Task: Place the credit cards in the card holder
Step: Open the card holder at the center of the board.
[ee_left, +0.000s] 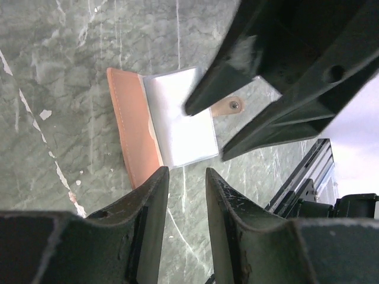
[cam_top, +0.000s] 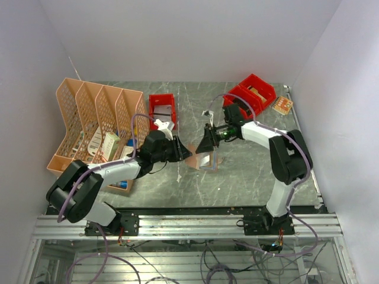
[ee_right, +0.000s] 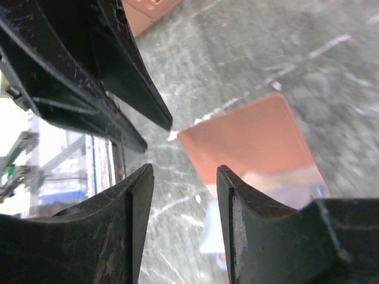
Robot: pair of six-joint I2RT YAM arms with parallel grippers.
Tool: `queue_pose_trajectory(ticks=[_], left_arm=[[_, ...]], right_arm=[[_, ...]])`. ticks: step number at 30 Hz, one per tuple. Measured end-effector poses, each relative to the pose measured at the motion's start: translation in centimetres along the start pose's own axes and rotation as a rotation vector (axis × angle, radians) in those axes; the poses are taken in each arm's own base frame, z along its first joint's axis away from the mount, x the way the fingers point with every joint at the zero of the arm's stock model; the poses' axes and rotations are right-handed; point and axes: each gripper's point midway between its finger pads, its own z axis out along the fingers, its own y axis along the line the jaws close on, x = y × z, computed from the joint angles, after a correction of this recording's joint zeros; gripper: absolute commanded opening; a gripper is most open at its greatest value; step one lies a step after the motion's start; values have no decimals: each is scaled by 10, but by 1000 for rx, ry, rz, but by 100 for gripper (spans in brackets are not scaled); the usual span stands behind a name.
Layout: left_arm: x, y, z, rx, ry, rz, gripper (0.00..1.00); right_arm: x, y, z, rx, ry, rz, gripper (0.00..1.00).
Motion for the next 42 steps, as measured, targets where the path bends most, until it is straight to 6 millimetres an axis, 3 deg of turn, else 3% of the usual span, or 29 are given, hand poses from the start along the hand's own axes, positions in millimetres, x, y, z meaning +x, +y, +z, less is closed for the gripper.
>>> queue_pose_trajectory(ticks=[6,7,11,13,17,20,21,33,42], left_arm=[[10,-14,9,-9,49,65,52],[10,-19,13,-11,56,84,54],[6,-36,34,-42,62,149,60],[6,-35,44,-82,70,176,63],[16,-14,61,-180,116,215,68],[32,9,61,-249,168,223,69],[39,18,59,-280,190,225,68],[51,39,55,-336,218,229,35],[52,41,59,-315,201,216,32]], right_arm=[[6,-4,-57,216,-62,-47,3],[9,-7,-64,255,-65,-52,0],[30,-24,-71,362,-21,-25,0],[41,-35,-70,395,13,1,0],[65,-56,-70,458,82,76,0],[72,-62,-73,494,104,96,0],[72,-63,-73,500,103,95,0],[80,-68,-69,503,120,136,0],[78,-71,-63,524,154,119,0]])
